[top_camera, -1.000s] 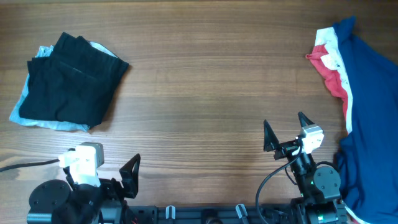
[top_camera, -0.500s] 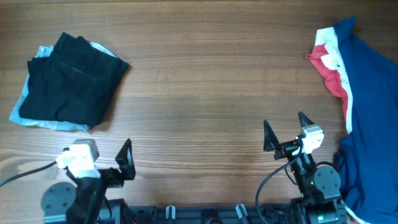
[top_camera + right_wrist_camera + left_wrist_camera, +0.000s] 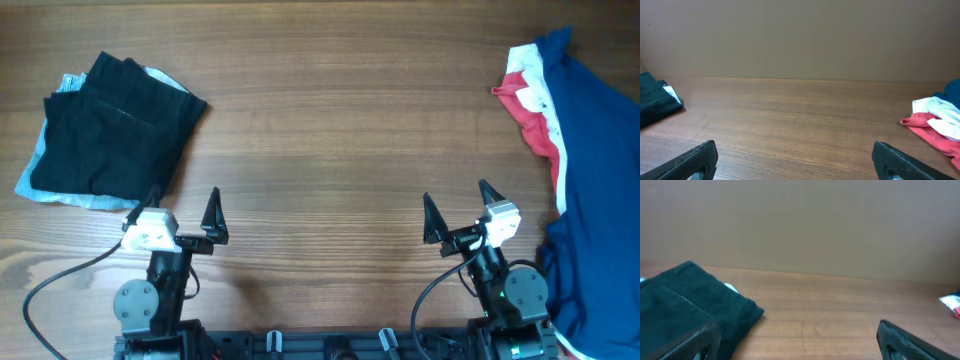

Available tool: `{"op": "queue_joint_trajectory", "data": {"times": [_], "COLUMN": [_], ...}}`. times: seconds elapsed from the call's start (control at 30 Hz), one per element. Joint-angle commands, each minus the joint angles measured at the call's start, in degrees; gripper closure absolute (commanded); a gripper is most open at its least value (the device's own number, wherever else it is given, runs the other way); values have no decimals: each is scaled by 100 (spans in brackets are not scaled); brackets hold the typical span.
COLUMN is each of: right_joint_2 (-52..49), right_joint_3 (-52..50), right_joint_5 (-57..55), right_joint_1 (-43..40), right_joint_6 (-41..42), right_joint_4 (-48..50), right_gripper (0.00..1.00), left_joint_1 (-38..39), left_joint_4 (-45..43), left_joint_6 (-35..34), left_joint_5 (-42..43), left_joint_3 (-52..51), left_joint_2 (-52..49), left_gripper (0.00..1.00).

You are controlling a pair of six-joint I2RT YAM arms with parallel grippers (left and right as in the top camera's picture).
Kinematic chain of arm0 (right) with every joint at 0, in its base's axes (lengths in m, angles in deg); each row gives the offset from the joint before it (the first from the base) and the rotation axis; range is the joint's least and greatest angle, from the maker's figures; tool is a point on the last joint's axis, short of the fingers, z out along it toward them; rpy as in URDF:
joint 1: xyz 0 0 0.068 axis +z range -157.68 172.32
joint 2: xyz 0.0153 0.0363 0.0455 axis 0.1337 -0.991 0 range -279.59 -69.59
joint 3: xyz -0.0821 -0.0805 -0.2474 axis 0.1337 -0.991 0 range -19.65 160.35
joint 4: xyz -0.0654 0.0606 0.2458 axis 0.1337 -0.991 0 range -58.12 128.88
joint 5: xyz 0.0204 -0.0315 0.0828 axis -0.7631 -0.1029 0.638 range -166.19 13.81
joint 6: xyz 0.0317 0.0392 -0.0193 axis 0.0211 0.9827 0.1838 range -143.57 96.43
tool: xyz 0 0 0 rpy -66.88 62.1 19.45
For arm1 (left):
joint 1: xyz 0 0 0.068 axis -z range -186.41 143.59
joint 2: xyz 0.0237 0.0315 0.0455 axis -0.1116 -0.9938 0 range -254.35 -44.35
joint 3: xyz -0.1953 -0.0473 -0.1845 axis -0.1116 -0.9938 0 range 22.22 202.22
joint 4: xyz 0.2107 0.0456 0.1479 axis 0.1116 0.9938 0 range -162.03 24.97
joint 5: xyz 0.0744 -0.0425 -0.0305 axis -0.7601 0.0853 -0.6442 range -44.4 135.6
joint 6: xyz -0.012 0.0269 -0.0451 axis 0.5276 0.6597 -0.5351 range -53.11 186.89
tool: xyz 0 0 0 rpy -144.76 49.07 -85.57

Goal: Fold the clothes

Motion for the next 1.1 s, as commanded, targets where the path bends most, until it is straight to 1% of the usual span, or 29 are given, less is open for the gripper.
{"op": "queue_joint_trajectory", "data": {"times": [0.0, 0.07, 0.17, 1.07], "right_joint_2": [76, 76, 76, 76], "right_joint_3": [20, 20, 20, 20], "right_joint_5": [92, 92, 92, 92], "right_joint_1": [-31, -31, -31, -31], "right_joint_6": [-103, -103, -101, -103], "right_joint_4": [26, 26, 26, 26], "right_gripper": [0, 0, 0, 0], "left_joint_1": [223, 348, 433, 494], "left_joint_4": [-278, -74, 400, 378], "left_joint_6": [52, 52, 42, 31], "left_joint_5": [-540, -791, -778, -782], "left_joint_3": [-343, -343, -343, -343], "left_joint_2": [59, 59, 59, 50], "left_gripper": [0, 0, 0, 0]}}
